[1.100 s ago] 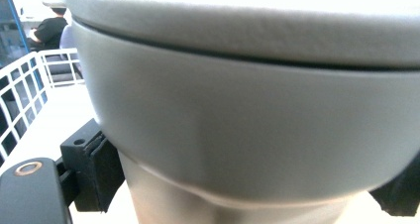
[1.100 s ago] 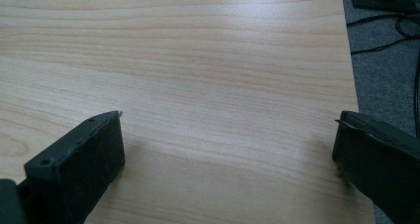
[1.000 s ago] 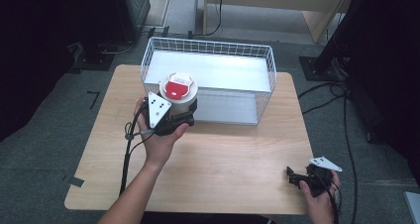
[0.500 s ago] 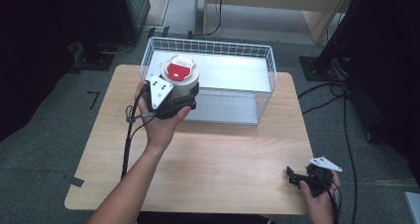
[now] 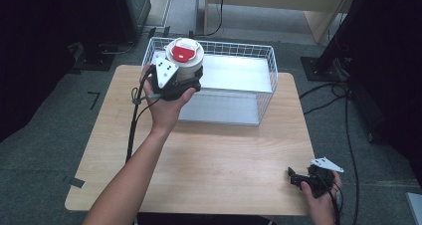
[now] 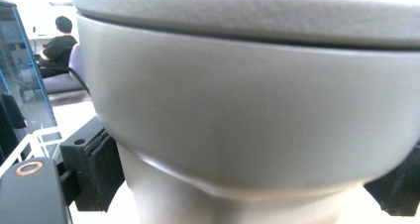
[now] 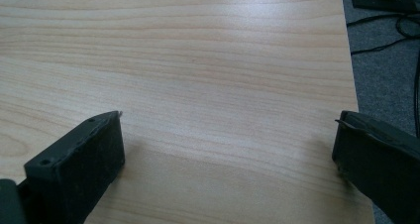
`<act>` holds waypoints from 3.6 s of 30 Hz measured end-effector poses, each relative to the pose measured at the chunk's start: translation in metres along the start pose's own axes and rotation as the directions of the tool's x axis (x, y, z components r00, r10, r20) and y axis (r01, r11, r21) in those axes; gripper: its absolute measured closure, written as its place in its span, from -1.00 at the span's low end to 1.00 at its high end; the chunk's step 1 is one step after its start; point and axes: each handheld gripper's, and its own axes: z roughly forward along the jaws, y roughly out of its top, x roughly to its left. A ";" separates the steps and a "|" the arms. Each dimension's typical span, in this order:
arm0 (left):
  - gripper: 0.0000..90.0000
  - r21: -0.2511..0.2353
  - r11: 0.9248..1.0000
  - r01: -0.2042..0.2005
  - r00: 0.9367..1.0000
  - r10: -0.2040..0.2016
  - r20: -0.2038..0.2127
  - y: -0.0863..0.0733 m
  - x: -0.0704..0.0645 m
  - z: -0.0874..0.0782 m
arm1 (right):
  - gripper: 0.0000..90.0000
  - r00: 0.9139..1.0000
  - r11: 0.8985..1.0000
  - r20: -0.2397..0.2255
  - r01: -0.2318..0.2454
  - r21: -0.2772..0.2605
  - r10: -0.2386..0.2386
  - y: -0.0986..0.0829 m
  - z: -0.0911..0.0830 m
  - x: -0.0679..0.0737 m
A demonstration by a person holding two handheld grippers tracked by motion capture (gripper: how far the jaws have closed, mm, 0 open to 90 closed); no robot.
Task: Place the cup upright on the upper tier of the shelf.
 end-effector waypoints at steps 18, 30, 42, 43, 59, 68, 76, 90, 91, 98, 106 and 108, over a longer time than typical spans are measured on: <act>-0.81 0.023 0.997 0.074 0.997 -0.073 -0.014 0.004 0.017 0.051 | -1.00 1.000 1.000 -0.001 0.001 -0.003 -0.001 0.000 0.000 0.000; -0.80 0.041 0.996 0.084 0.996 -0.083 -0.046 0.006 0.023 0.075 | -1.00 1.000 1.000 -0.001 0.000 -0.001 0.000 0.000 0.000 0.000; -0.81 0.063 0.996 0.064 0.997 -0.061 -0.055 0.001 0.022 0.085 | -1.00 1.000 1.000 -0.001 0.000 -0.001 0.000 0.000 0.000 0.000; -0.80 0.064 0.996 0.066 0.996 -0.062 -0.056 0.001 0.022 0.085 | -1.00 1.000 1.000 -0.001 0.000 -0.002 0.000 0.000 0.000 0.000; -0.81 0.064 0.996 0.053 0.998 -0.050 -0.049 0.001 0.021 0.077 | -1.00 1.000 1.000 -0.001 0.000 -0.001 0.000 0.000 0.000 0.000; -0.83 0.068 0.995 0.067 0.997 -0.064 -0.050 0.001 0.027 0.075 | -1.00 1.000 1.000 -0.001 0.000 -0.001 0.000 0.000 0.000 0.000; -0.90 0.075 0.995 0.070 0.997 -0.067 -0.047 0.001 0.029 0.074 | -1.00 1.000 1.000 -0.002 0.000 -0.002 0.000 0.000 0.000 0.000; -0.73 0.063 0.997 0.035 0.999 -0.032 -0.041 0.003 0.026 0.070 | -1.00 1.000 1.000 -0.001 0.001 -0.002 -0.001 0.000 0.000 0.000; -0.71 0.060 0.997 0.038 0.998 -0.036 -0.042 0.004 0.027 0.069 | -1.00 1.000 1.000 -0.001 0.000 -0.001 0.000 0.000 0.000 0.000; -0.74 0.064 0.997 0.045 0.998 -0.042 -0.038 0.003 0.028 0.069 | -1.00 1.000 1.000 -0.001 0.001 -0.002 -0.001 0.000 0.000 0.000; -0.78 0.068 0.997 0.043 0.998 -0.040 -0.040 0.003 0.027 0.069 | -1.00 1.000 1.000 -0.002 0.000 -0.001 0.000 0.000 0.000 0.000; -0.78 0.068 0.997 0.046 0.998 -0.044 -0.038 0.003 0.028 0.068 | -1.00 1.000 1.000 -0.001 0.001 -0.002 -0.001 0.000 0.000 0.000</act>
